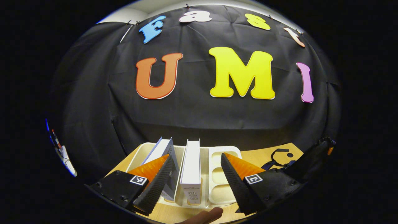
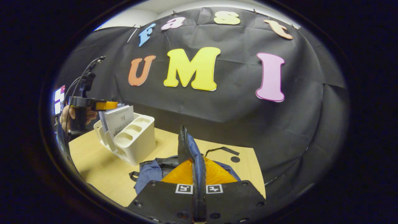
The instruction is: Open the schoolbag, grab two books from the bookshelf and put them into the schoolbag.
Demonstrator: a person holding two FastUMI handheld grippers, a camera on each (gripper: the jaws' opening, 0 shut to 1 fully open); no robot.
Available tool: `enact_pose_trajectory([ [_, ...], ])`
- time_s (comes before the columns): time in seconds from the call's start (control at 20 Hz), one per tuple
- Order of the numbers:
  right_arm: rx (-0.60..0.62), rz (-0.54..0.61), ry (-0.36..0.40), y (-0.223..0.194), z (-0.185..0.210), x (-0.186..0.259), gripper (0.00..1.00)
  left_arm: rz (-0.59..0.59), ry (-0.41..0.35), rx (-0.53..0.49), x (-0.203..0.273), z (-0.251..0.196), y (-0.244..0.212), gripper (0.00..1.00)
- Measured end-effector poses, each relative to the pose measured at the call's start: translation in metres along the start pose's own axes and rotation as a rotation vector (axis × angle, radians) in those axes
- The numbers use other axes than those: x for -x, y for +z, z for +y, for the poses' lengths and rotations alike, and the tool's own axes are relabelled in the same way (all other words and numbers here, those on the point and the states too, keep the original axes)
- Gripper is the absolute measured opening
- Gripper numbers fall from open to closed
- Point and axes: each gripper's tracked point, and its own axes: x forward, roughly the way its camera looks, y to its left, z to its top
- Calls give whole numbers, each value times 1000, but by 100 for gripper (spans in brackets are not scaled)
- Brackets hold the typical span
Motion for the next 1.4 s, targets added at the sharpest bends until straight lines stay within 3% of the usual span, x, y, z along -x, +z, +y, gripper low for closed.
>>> enact_pose_trajectory([
  [0.15, -2, -8, 6, -2, -1, 1, 0, 23, -17, -76, -29, -5, 5, 97],
  [0.45, -27, -7, 18, -10, -8, 7, 0, 180, 3, -126, -55, -7, -23, 93],
  [0.6, -24, -13, 24, -12, -9, 7, 0, 250, 40, -123, -65, 4, -37, 92],
  [0.7, -25, -11, 28, -16, -9, 6, 0, 308, 12, -87, -77, -1, -46, 91],
  [0.85, -30, -10, 29, -19, -10, 6, 0, 424, 3, -54, -77, -1, -67, 81],
  [1.1, -35, -7, 37, -28, -7, 6, 0, 495, -12, -105, -79, -1, -78, 70],
  [1.25, -46, -4, 41, -33, -6, 4, 1, 517, -24, -100, -80, -3, -83, 49],
  [1.4, -61, 4, 45, -36, -6, 2, 0, 550, -12, -92, -72, -5, -88, 48],
])
